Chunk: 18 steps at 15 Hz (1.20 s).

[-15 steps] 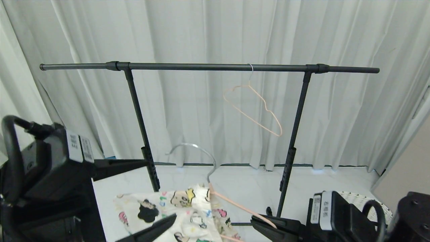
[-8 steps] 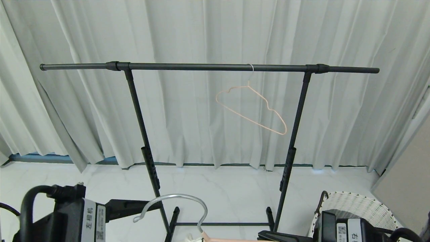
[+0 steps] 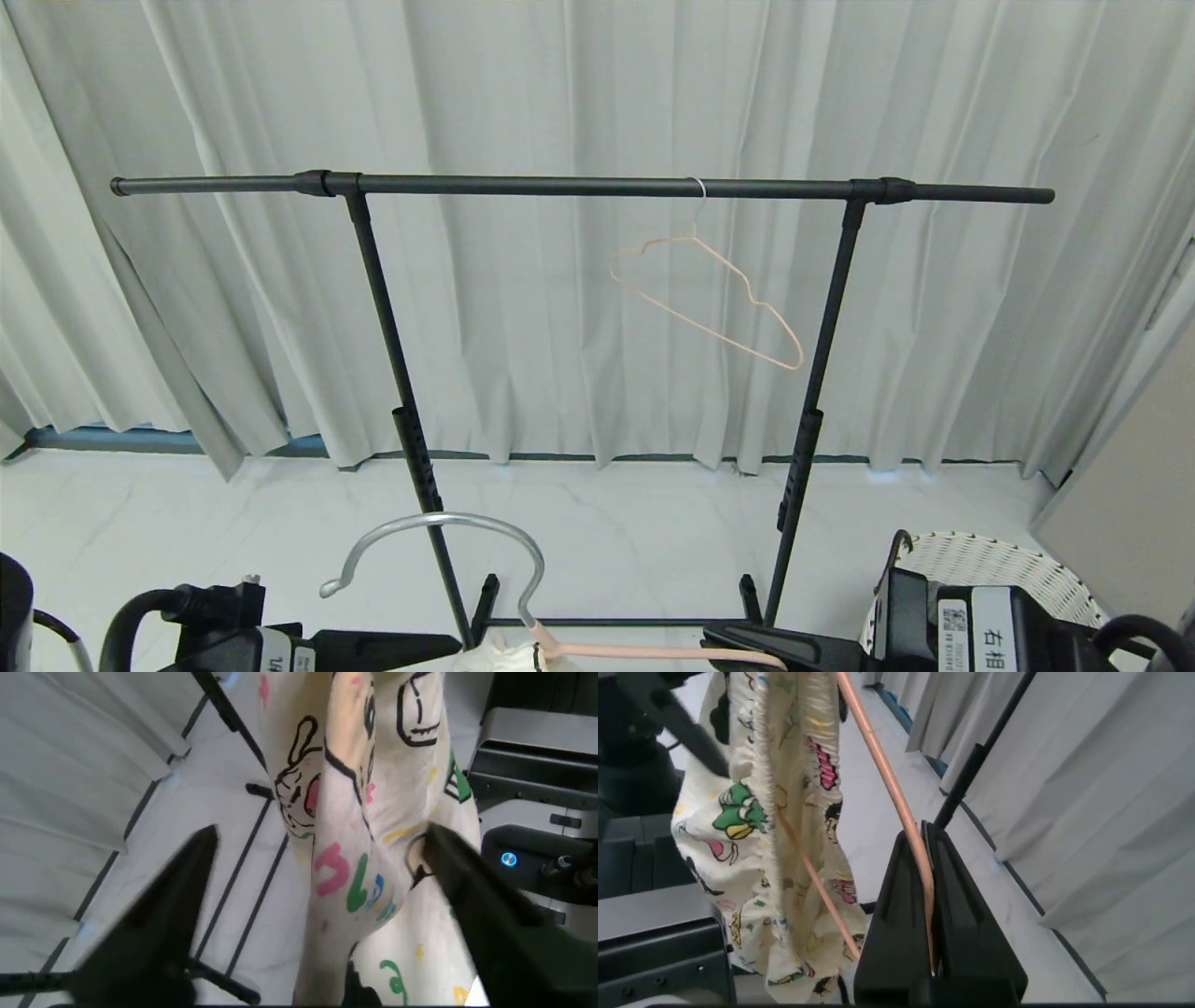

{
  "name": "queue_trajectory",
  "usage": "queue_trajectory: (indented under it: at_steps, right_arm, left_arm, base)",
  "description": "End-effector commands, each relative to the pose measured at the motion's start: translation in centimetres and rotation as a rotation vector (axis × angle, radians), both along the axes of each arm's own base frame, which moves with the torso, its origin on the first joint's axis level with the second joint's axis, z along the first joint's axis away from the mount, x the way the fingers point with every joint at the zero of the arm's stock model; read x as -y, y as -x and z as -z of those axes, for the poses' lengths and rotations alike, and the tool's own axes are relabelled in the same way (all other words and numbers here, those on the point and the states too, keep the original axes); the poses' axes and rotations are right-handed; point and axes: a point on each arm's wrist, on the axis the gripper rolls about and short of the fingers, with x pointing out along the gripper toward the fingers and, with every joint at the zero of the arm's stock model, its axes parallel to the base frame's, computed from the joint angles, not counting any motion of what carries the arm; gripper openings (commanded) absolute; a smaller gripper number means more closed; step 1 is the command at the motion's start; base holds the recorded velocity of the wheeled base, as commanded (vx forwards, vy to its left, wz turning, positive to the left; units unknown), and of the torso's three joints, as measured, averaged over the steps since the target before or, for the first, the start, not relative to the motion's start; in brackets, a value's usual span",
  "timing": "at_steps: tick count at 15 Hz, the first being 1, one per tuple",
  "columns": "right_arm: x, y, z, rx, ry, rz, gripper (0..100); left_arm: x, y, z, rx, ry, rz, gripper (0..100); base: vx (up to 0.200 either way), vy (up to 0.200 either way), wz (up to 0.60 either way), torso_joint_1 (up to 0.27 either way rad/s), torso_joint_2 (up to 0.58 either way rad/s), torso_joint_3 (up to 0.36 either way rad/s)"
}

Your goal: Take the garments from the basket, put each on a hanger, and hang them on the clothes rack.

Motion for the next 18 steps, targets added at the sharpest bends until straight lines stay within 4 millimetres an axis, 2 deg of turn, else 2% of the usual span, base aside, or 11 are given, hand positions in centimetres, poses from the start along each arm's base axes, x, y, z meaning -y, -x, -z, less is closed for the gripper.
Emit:
queue_trajectory:
  at_steps: [1, 5, 6, 11, 14, 15, 18]
  right_arm:
    - [-0.1, 0.1, -0.1, 0.002, -0.004, -0.007, 0]
    - [0.0, 0.1, 0.1, 0.004, 0.003, 0.025, 0]
    - [0.0, 0.1, 0.1, 0.008, 0.005, 0.031, 100]
    - [0.5, 0.0, 0.8, 0.020, 0.044, 0.173, 100]
    - [0.6, 0.1, 0.6, 0.021, 0.034, 0.166, 100]
    - [0.6, 0.2, 0.5, -0.001, 0.023, 0.136, 100]
    - [-0.6, 1.0, 0.7, -0.257, -0.024, 0.094, 100]
  left_arm:
    - [0.2, -0.2, 0.2, -0.010, -0.013, -0.013, 0]
    - [0.2, -0.7, 0.2, -0.019, -0.020, -0.046, 0]
    - [0.1, -0.8, 0.2, -0.019, -0.020, -0.060, 0]
    - [-1.4, -1.4, 0.5, -0.013, -0.019, -0.175, 0]
    - [-2.1, -1.7, 0.5, -0.005, -0.010, -0.231, 0]
    - [-2.2, -2.3, -0.2, 0.047, 0.039, -0.271, 0]
    - [-2.5, -2.4, -1.5, 0.119, 0.100, -0.288, 0]
  base:
    - [0.000, 0.000, 0.00, 0.000, 0.00, 0.000]
    - [0.000, 0.000, 0.00, 0.000, 0.00, 0.000]
    - [0.000, 0.000, 0.00, 0.000, 0.00, 0.000]
    - [0.000, 0.000, 0.00, 0.000, 0.00, 0.000]
    - [0.000, 0.000, 0.00, 0.000, 0.00, 0.000]
    - [0.000, 0.000, 0.00, 0.000, 0.00, 0.000]
    - [0.000, 0.000, 0.00, 0.000, 0.00, 0.000]
